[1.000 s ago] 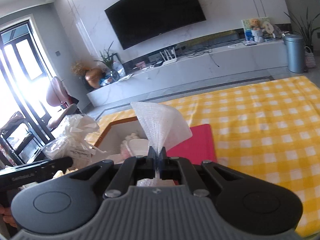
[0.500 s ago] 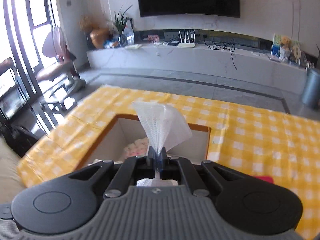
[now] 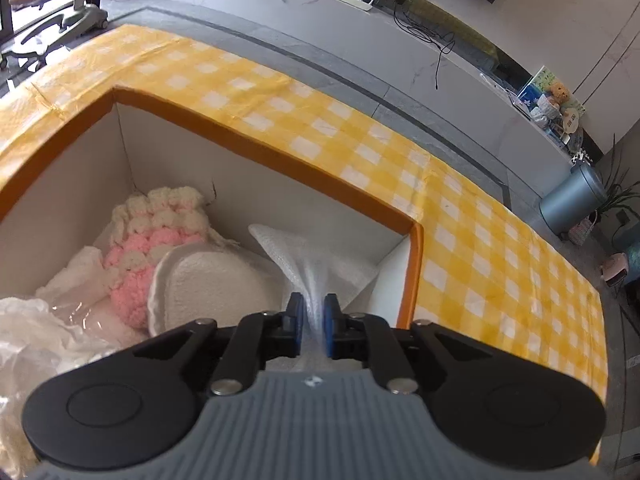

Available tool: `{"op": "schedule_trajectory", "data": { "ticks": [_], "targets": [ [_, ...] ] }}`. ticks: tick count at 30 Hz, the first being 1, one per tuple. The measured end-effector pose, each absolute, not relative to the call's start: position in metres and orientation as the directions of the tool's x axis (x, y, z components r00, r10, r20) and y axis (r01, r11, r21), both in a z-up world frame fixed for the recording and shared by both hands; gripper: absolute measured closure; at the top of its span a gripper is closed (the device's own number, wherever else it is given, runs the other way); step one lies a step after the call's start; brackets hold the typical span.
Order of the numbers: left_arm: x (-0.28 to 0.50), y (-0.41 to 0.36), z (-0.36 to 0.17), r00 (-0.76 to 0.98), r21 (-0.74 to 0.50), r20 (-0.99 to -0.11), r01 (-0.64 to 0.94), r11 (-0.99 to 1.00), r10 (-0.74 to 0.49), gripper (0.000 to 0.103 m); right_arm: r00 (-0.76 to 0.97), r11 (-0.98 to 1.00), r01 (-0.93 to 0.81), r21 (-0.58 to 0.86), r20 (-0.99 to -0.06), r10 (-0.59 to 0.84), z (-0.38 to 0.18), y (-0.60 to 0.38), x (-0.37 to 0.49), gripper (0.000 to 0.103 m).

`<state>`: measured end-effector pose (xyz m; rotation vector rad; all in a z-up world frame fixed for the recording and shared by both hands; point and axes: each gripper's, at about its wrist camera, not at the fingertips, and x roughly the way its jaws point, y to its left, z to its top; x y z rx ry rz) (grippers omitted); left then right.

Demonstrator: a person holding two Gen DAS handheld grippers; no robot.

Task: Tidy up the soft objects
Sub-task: 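Carry the wrapped bundle in the left gripper while right carries the mesh bag into the box, then open both grippers to release the bundle and mesh bag into the box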

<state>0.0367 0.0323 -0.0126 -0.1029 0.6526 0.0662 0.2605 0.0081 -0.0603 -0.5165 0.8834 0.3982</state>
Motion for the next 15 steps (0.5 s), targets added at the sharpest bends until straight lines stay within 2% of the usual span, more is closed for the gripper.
{"op": "schedule_trajectory", "data": {
  "ticks": [1, 2, 3, 5, 9, 12, 15],
  "targets": [
    [0.035, 0.032, -0.009, 0.805, -0.072, -0.592, -0.101, 0.992, 0.039, 0.023, 0.581, 0.815, -0.526, -0.243, -0.802, 0.136, -0.055, 0.006, 0.256, 0.072],
    [0.032, 0.031, -0.007, 0.816, -0.076, -0.577, -0.105, 0.992, 0.042, 0.015, 0.591, 0.822, -0.519, -0.234, -0.793, 0.147, -0.049, 0.006, 0.252, 0.055],
    [0.03, 0.031, -0.004, 0.83, -0.079, -0.556, -0.107, 0.991, 0.045, 0.013, 0.607, 0.829, -0.509, -0.231, -0.779, 0.156, -0.042, 0.003, 0.245, 0.046],
    [0.024, 0.029, 0.003, 0.854, -0.07, -0.516, -0.114, 0.991, 0.061, 0.012, 0.636, 0.844, -0.497, -0.2, -0.746, 0.197, -0.025, -0.007, 0.235, 0.044],
    [0.014, 0.023, 0.019, 0.89, -0.04, -0.443, -0.141, 0.989, 0.109, 0.007, 0.727, 0.906, -0.4, -0.136, -0.649, 0.223, 0.013, -0.047, 0.2, 0.027],
    [0.008, 0.02, 0.029, 0.906, -0.08, -0.408, -0.157, 0.984, 0.111, 0.007, 0.776, 0.934, -0.35, -0.065, -0.579, 0.251, 0.032, -0.088, 0.164, 0.019],
    [0.004, 0.02, 0.038, 0.924, -0.129, -0.37, -0.152, 0.98, 0.095, 0.006, 0.81, 0.957, -0.288, -0.033, -0.542, 0.225, 0.036, -0.124, 0.128, 0.018]
  ]
}}
